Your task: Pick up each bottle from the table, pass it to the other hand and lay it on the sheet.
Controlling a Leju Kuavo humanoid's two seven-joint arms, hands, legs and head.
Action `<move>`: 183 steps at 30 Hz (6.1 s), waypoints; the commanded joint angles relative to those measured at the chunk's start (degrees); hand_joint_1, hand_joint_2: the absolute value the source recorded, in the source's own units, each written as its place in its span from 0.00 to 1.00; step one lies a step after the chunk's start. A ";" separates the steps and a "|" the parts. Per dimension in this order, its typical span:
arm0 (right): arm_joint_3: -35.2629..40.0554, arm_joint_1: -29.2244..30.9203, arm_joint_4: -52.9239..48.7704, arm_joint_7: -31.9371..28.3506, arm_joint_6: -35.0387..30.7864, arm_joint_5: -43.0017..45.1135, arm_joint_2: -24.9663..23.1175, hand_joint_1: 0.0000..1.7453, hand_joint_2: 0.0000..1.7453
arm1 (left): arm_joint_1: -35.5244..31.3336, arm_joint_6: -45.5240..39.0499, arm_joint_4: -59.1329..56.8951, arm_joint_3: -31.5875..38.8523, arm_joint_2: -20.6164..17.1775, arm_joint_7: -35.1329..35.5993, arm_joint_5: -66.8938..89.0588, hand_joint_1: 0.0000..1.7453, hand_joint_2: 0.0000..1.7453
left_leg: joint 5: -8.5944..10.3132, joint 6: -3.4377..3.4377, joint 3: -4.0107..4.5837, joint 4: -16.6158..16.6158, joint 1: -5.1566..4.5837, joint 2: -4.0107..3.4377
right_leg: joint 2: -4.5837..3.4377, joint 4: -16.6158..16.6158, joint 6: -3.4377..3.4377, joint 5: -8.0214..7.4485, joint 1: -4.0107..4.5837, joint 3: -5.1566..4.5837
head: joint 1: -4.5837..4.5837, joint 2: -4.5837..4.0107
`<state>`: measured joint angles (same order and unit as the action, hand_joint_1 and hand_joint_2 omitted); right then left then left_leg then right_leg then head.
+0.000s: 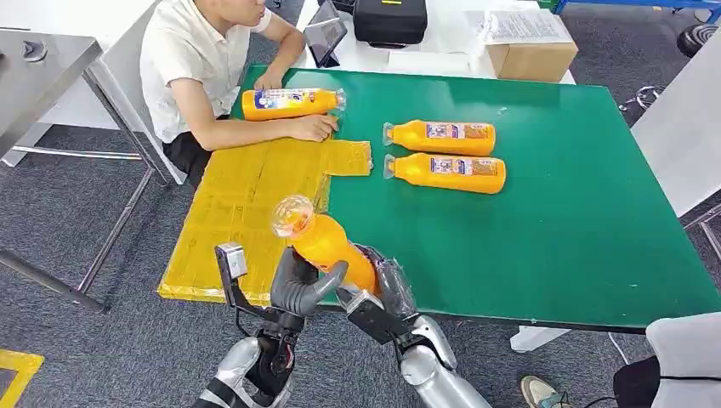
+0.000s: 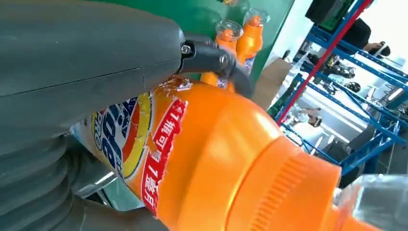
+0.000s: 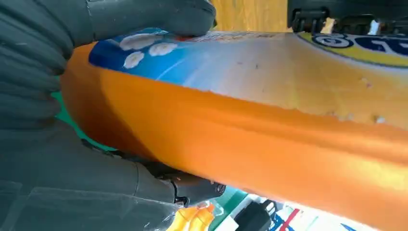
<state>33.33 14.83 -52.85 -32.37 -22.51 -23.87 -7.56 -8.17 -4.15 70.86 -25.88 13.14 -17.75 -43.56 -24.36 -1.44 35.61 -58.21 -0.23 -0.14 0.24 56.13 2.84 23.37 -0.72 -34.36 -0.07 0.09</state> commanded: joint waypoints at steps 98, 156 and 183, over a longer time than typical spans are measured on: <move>-20.32 -13.35 -20.25 -7.63 -8.69 13.71 -4.26 0.00 1.00 | -30.01 -4.06 -45.50 5.69 -6.15 17.77 80.71 0.00 1.00 | -0.02 0.07 -0.26 0.07 0.05 0.03 | 0.01 -0.05 -0.10 0.05 0.05 0.25 | 0.00 0.00; -46.38 -11.77 -12.99 -0.48 -17.49 -49.17 5.81 0.00 1.00 | 1.43 -10.39 1.35 -2.05 -0.11 -8.84 30.09 0.00 1.00 | -0.05 -0.01 -0.20 0.11 -0.11 0.25 | 0.16 -0.18 -0.01 0.02 -0.10 0.33 | -0.02 0.00; -32.38 7.51 21.88 10.71 -17.49 -48.07 12.13 0.00 1.00 | -4.45 -14.19 -7.48 -10.27 1.25 -3.10 30.07 0.00 1.00 | 0.03 -0.07 -0.19 0.03 -0.09 0.08 | 0.15 -0.10 -0.02 -0.02 -0.05 0.26 | 0.00 0.00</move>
<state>-2.05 19.11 -39.47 -21.09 -40.30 -71.25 4.74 -9.54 -18.03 69.61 -33.57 14.64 -21.14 -13.51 -24.31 -1.60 35.59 -58.24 -0.37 -0.08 0.39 56.09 2.91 23.33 -0.83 -34.28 -0.07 0.09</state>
